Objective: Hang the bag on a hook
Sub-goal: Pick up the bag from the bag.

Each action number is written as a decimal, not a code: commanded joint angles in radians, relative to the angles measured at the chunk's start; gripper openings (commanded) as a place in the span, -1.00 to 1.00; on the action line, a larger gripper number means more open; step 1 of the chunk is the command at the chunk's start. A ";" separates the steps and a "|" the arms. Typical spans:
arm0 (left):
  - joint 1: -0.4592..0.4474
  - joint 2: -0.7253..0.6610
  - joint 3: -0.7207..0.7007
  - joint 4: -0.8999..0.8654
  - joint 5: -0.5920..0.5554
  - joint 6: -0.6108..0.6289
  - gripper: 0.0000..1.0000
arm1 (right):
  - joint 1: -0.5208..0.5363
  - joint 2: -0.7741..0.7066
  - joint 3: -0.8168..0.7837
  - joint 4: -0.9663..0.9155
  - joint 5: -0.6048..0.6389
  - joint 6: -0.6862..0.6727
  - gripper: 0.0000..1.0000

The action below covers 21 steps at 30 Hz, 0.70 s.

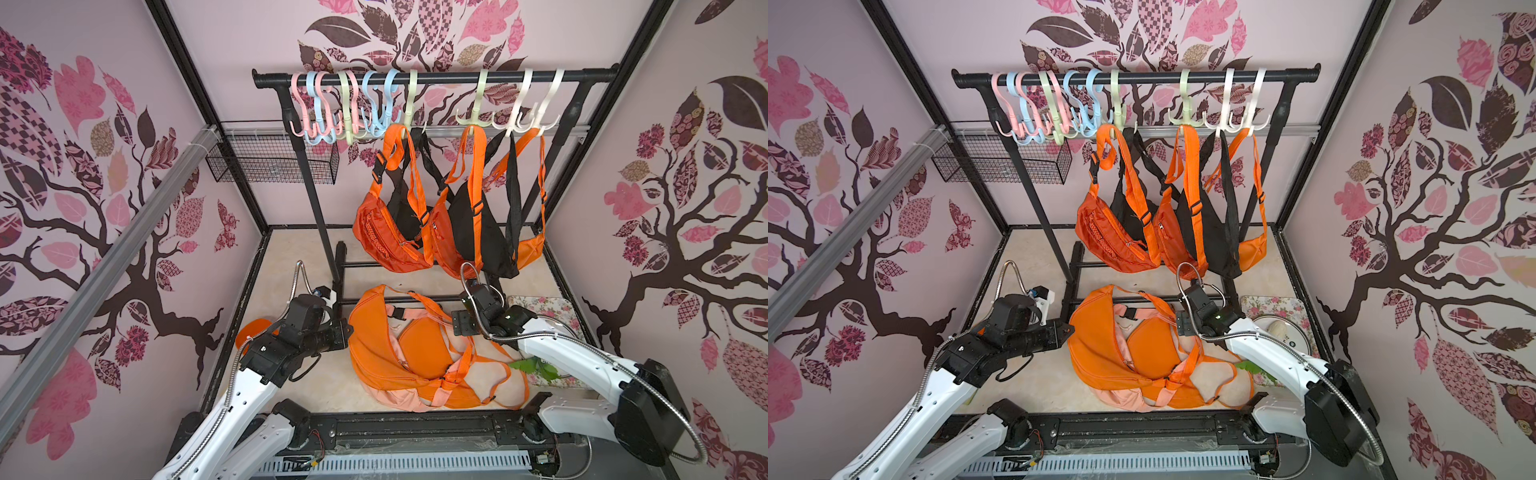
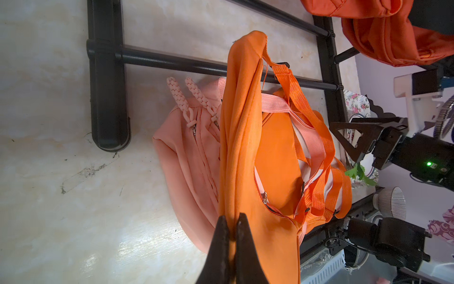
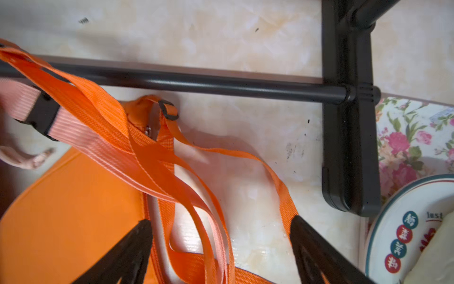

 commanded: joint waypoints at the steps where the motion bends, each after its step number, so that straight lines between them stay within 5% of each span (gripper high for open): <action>1: 0.004 0.007 0.017 0.018 -0.013 0.006 -1.00 | -0.006 0.029 -0.027 0.006 -0.026 0.041 0.72; 9: 0.011 0.002 0.003 0.011 -0.041 0.005 -1.00 | -0.009 0.011 -0.100 0.027 0.013 0.132 0.43; 21: 0.092 -0.010 0.016 -0.019 -0.032 0.026 -1.00 | -0.015 -0.040 -0.114 0.026 -0.031 0.159 0.35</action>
